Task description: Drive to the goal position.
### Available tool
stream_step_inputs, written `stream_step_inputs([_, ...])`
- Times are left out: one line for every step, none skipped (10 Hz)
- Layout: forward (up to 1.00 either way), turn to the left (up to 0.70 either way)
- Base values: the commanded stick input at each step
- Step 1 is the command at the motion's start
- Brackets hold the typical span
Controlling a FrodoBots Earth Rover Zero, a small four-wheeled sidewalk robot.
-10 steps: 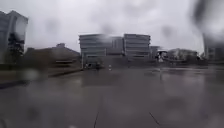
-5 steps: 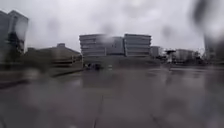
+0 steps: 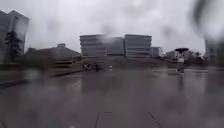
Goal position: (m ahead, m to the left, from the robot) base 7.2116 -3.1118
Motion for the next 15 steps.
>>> stream_step_inputs([1.0,0.0])
stream_step_inputs([1.0,0.0])
stream_step_inputs([1.0,0.0])
stream_step_inputs([1.0,0.0])
stream_step_inputs([1.0,0.0])
stream_step_inputs([1.0,0.0])
stream_step_inputs([1.0,0.0])
stream_step_inputs([1.0,0.0])
stream_step_inputs([1.0,0.0])
stream_step_inputs([1.0,0.0])
stream_step_inputs([1.0,0.0])
stream_step_inputs([1.0,0.0])
stream_step_inputs([1.0,0.0])
stream_step_inputs([1.0,0.0])
stream_step_inputs([1.0,0.0])
